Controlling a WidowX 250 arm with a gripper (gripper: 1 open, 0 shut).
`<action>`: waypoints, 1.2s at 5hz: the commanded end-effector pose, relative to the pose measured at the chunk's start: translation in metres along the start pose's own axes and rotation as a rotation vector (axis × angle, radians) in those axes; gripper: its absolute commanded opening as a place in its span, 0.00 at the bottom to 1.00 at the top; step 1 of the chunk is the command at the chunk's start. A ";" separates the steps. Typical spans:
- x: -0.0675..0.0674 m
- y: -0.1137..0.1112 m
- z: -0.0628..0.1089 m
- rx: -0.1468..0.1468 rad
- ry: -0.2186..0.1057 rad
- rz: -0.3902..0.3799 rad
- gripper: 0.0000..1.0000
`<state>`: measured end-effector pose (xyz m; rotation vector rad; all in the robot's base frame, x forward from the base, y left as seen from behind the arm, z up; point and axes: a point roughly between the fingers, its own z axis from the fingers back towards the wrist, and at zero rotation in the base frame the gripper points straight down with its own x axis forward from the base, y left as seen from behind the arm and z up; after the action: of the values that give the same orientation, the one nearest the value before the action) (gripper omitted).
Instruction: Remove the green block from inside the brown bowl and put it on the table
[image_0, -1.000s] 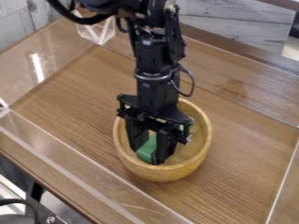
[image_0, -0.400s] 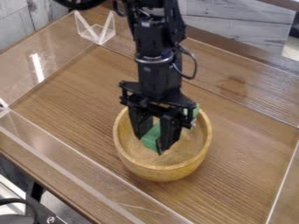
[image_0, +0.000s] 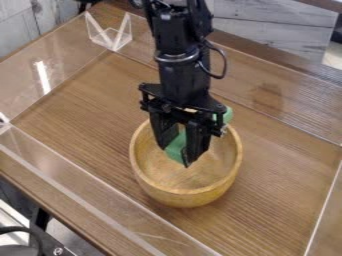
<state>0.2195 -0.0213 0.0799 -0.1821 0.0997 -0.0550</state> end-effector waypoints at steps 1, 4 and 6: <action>0.008 0.004 0.025 0.000 -0.078 0.004 0.00; 0.002 0.028 0.080 0.018 -0.140 0.040 0.00; 0.002 0.052 0.107 0.059 -0.192 0.052 0.00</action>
<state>0.2317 0.0464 0.1595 -0.1479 -0.0267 0.0208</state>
